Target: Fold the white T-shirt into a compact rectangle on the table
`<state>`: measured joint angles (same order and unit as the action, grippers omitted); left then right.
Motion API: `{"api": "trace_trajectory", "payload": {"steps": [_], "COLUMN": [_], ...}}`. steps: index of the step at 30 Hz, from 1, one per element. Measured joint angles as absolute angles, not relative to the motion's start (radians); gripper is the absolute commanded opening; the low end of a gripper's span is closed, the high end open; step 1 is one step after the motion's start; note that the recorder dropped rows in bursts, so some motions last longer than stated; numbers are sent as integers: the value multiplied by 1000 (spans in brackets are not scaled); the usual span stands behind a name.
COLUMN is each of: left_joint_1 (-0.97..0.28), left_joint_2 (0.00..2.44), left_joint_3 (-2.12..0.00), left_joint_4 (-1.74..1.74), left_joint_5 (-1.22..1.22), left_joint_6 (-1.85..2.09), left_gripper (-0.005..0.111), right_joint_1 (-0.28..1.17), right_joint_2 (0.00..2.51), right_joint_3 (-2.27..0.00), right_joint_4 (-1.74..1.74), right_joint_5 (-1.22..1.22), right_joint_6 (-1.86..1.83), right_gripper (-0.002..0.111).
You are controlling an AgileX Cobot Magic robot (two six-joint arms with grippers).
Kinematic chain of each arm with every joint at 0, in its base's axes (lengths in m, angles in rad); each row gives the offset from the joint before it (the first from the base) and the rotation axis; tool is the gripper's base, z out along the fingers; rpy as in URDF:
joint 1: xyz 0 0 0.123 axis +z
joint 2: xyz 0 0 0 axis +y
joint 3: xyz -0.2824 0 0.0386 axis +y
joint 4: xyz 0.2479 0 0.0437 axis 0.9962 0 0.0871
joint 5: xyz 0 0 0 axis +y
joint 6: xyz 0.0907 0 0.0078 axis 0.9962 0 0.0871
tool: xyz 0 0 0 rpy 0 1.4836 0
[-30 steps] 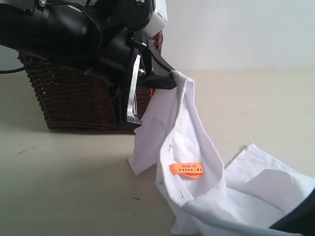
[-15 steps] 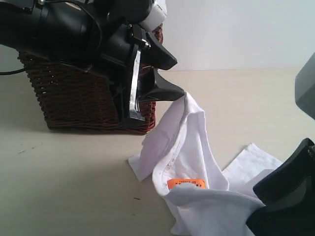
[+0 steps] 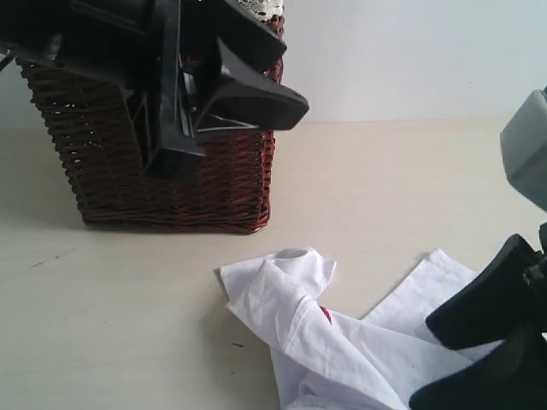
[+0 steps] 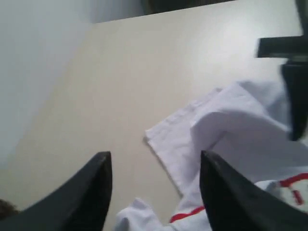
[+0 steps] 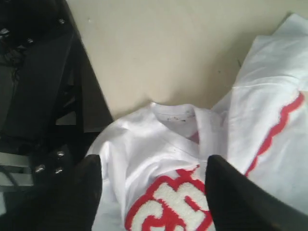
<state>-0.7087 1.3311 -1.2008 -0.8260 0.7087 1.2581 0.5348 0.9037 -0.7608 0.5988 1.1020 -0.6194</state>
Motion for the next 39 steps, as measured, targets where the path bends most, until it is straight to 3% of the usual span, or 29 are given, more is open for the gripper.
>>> {"api": "trace_trajectory", "payload": {"steps": [3, 7, 10, 12, 14, 20, 24, 30, 39], "left_joint_1": [-709, -752, -816, -874, -930, -1092, -1130, -1104, -921], "left_joint_2": [1353, 1439, 1535, 1595, 1645, 1731, 1810, 1901, 1906], "left_joint_3": [-1179, -1094, -1039, -1026, -1024, -1024, -1024, -1024, -1024], "left_joint_4": [-914, -964, -966, -966, -966, -955, -946, -837, -489], "left_joint_5": [813, 856, 808, 789, 766, 617, 527, 479, 496], "left_joint_6": [1243, 1236, 1239, 1252, 1279, 1306, 1306, 1194, 806], "left_gripper": [54, 49, 32, 15, 0, 0, 0, 0, 0], "right_joint_1": [535, 535, 535, 535, 535, 535, 535, 535, 535], "right_joint_2": [902, 923, 958, 975, 981, 987, 987, 987, 987], "right_joint_3": [-761, -761, -761, -761, -761, -761, -761, -761, -761], "right_joint_4": [378, -43, -169, -159, -140, -111, -103, -101, -101], "right_joint_5": [1014, 980, 988, 989, 980, 953, 949, 949, 949], "right_joint_6": [-401, 30, 156, 149, 125, 105, 103, 101, 99], "right_gripper": [48, 27, 10, 0, 0, 0, 0, 0, 0]}}
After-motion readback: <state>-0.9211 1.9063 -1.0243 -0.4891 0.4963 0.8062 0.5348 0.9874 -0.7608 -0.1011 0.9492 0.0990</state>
